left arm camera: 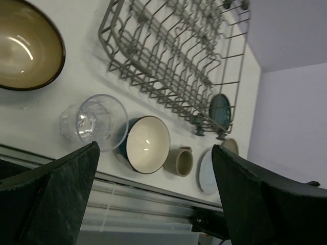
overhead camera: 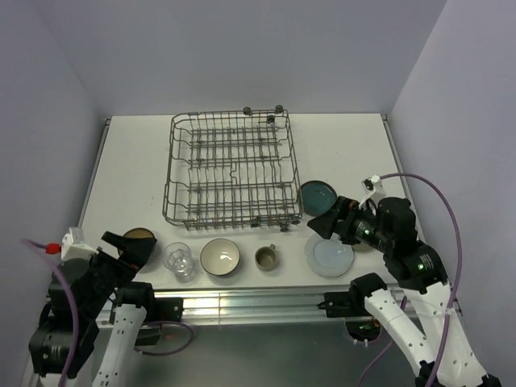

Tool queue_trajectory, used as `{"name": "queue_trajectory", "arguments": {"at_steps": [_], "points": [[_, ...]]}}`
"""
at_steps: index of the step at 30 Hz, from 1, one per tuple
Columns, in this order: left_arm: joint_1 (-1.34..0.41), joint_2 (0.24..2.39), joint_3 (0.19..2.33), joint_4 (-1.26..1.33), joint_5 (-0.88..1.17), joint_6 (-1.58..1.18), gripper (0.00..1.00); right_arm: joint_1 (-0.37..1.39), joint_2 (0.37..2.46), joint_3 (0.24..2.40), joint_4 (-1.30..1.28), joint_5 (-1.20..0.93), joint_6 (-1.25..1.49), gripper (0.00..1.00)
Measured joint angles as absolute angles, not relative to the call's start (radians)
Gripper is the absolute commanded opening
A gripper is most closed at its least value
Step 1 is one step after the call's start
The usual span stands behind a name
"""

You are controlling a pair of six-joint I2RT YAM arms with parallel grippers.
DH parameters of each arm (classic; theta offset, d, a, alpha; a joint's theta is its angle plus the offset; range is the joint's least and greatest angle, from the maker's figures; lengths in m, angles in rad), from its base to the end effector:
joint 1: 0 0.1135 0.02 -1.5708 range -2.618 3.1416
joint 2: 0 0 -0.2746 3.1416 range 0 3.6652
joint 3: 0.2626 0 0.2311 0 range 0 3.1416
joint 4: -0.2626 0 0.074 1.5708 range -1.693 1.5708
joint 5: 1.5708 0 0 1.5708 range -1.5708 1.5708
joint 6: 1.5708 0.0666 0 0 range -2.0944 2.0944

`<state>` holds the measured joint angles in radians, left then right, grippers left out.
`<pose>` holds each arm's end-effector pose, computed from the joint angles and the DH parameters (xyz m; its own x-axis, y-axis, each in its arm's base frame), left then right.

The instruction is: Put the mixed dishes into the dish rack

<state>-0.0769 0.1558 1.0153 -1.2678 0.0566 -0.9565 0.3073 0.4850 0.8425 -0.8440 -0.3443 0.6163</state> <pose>-0.0223 -0.0021 0.3086 -0.3332 -0.7926 -0.5107 -0.2494 0.5964 -0.7629 0.0751 0.0474 0.3119 -0.6926 0.3510 -0.6301 -0.2068 0.7402 0.6397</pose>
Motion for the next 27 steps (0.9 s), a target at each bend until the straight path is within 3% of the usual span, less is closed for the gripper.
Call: {"name": "queue_trajectory", "arguments": {"at_steps": [8, 17, 27], "points": [[-0.068, 0.234, 0.943, -1.235, 0.07, -0.962, 0.99, 0.524, 0.554, 0.871, -0.777, -0.312, 0.649, 1.0], [-0.053, 0.377, 0.936, -1.163, 0.108, -0.917, 0.97, 1.179, 0.976, 1.015, -0.71, 0.109, 0.786, 1.0], [-0.052, 0.393, 0.937, -1.126, 0.126, -0.875, 0.94, 1.328, 1.253, 1.055, -0.688, 0.358, 0.91, 0.99]]}}
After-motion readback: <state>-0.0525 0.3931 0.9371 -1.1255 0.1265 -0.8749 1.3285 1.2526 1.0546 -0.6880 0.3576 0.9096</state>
